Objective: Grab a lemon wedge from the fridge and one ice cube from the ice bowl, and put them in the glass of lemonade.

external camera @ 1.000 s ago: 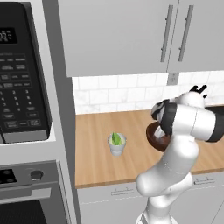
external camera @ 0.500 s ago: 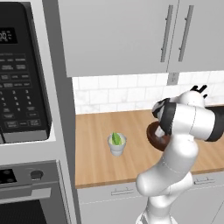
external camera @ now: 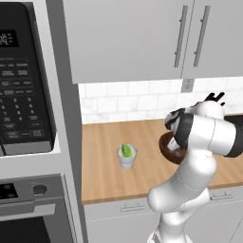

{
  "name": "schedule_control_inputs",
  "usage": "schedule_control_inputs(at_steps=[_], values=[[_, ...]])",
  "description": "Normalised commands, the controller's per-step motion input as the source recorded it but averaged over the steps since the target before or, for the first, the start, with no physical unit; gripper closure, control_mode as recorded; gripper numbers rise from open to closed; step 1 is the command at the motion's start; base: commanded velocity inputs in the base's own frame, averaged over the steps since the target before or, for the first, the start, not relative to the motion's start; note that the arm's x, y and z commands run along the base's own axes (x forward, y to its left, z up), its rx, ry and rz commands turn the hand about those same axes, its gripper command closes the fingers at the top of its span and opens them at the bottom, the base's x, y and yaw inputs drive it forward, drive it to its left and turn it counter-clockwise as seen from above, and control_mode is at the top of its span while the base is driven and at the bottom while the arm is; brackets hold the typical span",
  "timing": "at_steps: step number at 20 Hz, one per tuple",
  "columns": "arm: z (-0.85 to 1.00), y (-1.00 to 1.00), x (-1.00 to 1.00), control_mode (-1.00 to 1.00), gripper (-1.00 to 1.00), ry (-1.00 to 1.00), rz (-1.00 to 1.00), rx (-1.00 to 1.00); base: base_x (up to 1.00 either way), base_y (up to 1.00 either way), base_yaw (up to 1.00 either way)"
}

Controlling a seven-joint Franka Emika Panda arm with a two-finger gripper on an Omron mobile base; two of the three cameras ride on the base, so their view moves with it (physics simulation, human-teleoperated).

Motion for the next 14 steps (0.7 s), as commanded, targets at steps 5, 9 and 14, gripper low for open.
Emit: schedule_control_inputs(at_steps=[5,9,14], values=[[-0.01,0.12,-0.01,-1.0,-1.0,0.0,0.0,0.0,0.0,0.0,0.0],[-0.11,-0.01,-0.03,-1.0,-1.0,0.0,-0.02,0.0,0.0,0.0,0.0],[0.0,-0.25,0.0,-1.0,-1.0,0.0,-0.01,0.03,0.0,0.0,0.0]])
